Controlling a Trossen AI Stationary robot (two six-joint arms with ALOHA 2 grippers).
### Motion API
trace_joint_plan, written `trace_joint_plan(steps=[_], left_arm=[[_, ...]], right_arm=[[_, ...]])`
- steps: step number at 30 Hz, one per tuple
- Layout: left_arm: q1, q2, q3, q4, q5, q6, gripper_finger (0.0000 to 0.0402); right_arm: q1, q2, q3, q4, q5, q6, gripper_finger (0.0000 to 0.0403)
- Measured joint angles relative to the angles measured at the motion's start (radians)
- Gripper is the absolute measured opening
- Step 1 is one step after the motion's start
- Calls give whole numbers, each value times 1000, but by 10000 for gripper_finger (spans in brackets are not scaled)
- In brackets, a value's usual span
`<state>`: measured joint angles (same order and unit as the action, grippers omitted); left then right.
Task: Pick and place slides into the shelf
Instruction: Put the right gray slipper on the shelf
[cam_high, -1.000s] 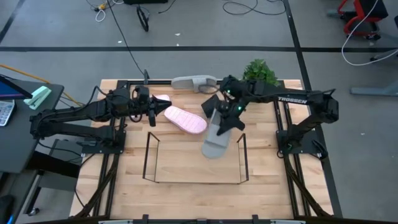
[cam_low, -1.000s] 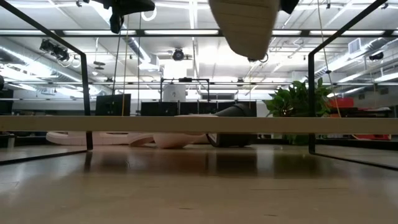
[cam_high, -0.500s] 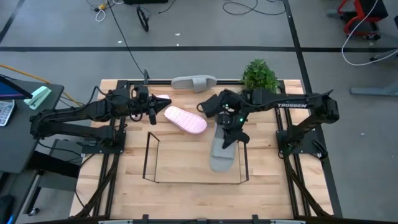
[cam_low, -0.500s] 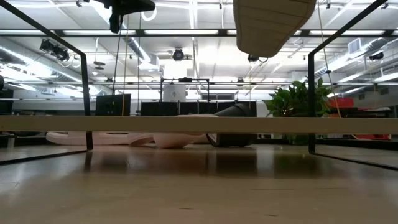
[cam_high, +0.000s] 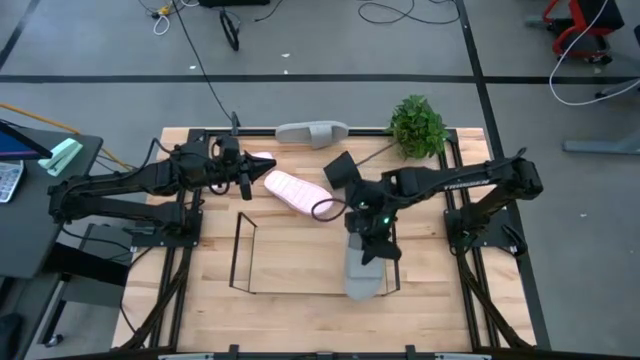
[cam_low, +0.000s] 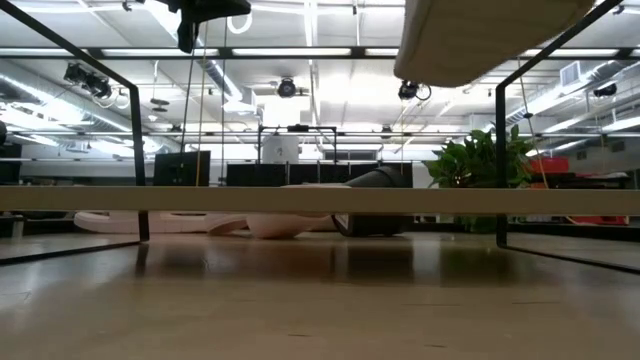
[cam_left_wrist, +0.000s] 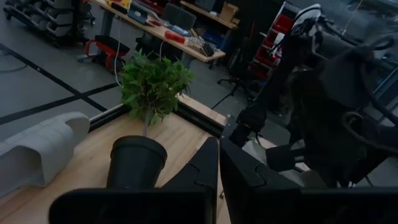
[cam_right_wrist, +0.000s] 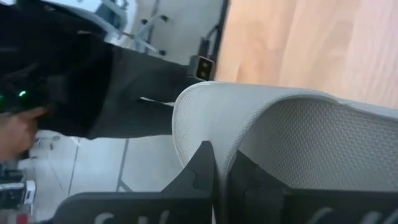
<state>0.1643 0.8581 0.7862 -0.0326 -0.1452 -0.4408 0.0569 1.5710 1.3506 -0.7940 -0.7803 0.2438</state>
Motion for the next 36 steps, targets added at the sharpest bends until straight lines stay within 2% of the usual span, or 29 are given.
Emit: trace_joint_plan(steps=[7, 14, 20, 26, 36], left_arm=[[0, 0, 0, -2, 0, 4, 26], [0, 0, 0, -32, 4, 14, 16], [0, 0, 0, -73, 68, 7, 24], [0, 0, 0, -72, 79, 6, 25], [0, 0, 0, -73, 79, 8, 16]], right_arm=[[26, 108, 0, 29, 24, 92, 9], [37, 180, 0, 25, -38, 107, 9], [40, 186, 0, 23, 7, 104, 9], [35, 186, 0, 14, 104, 105, 9], [40, 186, 0, -46, 121, 93, 9]])
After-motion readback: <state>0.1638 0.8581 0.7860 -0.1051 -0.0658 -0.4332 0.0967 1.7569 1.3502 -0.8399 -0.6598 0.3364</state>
